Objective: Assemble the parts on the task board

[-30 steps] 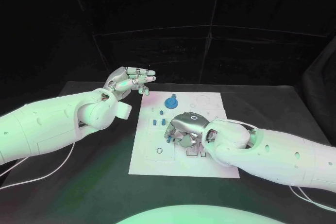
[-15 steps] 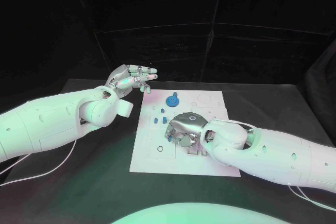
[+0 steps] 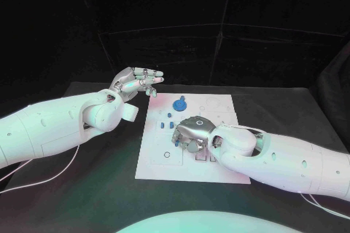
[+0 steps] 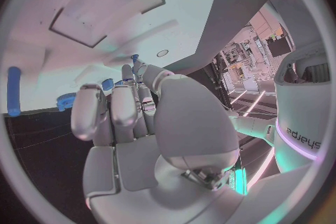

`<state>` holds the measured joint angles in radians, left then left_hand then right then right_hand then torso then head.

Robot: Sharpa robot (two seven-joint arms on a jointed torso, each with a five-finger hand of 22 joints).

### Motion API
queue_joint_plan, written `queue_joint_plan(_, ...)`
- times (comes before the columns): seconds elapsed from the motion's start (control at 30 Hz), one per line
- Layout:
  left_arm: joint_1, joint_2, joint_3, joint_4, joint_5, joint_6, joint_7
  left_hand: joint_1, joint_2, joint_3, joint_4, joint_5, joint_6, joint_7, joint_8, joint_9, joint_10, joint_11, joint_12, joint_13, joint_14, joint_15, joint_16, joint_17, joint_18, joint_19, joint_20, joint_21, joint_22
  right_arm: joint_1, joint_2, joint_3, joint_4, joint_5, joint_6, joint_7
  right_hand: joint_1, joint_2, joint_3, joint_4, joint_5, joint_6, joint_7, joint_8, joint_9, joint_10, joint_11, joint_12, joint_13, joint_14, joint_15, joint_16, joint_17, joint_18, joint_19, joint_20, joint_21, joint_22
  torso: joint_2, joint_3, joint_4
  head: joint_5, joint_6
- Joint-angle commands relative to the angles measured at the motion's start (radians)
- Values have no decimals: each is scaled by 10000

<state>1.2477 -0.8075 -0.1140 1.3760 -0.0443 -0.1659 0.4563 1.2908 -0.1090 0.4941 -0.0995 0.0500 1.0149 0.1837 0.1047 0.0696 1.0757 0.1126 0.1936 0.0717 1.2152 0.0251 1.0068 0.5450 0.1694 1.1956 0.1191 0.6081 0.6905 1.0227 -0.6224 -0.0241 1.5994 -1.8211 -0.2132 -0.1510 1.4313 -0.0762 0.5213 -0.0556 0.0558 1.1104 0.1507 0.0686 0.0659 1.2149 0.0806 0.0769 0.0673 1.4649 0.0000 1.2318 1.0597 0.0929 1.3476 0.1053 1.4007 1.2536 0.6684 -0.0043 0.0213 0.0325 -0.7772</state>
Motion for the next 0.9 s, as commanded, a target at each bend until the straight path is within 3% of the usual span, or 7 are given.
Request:
queue_joint_plan(0.03,17,19,8,-16,47,128,-8,42,6,-26,-16,5,28,19,34,-17,4,11,59,-17,-66,-31,-43,-14,135,-71,-9,-26,-9,10,17,-3,0,-280,19,-117,-111,-16,56,-23,28,15,38,-33,12,2,37,-61,4,232,2,23,-5,-193,66,24,29,9,1,2,-2,-7,-2)
queue_joint_plan(0.4,16,44,7,-46,47,186,-69,42,6,-26,-16,5,28,19,34,-17,4,11,59,-17,-66,-31,-43,-14,135,-71,-9,-26,-9,10,90,-2,-26,-498,461,-180,-119,-20,73,-36,36,18,34,-29,14,3,33,-60,5,229,0,18,-18,-194,71,25,35,18,-3,-4,3,-32,-7)
queue_joint_plan(0.67,17,62,6,-65,47,224,-122,43,5,-30,-20,5,19,22,31,-19,-5,13,63,-19,-71,-28,-47,-23,134,-74,-7,-33,-15,11,184,-2,-42,-530,848,-121,-300,-155,16,-37,56,5,29,-28,16,-17,34,-65,6,216,5,2,-66,-188,48,33,22,-5,-1,-11,-2,-56,-12)
queue_joint_plan(0.83,17,52,6,-72,47,243,-155,44,5,-32,-21,5,17,23,30,-20,-9,14,64,-20,-74,-27,-48,-27,134,-75,-7,-36,-17,12,175,-2,-75,-556,595,-242,-487,-281,-63,-12,119,-95,30,-54,3,-111,49,-100,-7,198,17,-26,-133,-176,2,45,-13,-59,-10,-13,3,-69,-23)
queue_joint_plan(0.9,17,47,6,-77,47,258,-176,44,5,-32,-21,5,17,23,30,-20,-9,14,64,-20,-74,-27,-48,-27,134,-75,-7,-36,-17,12,174,-2,-93,-568,426,-293,-698,-463,-168,44,159,-353,96,-87,-26,-476,121,-162,-54,128,93,-193,-375,-120,-193,80,-170,-327,-2,-3,6,-71,-19)
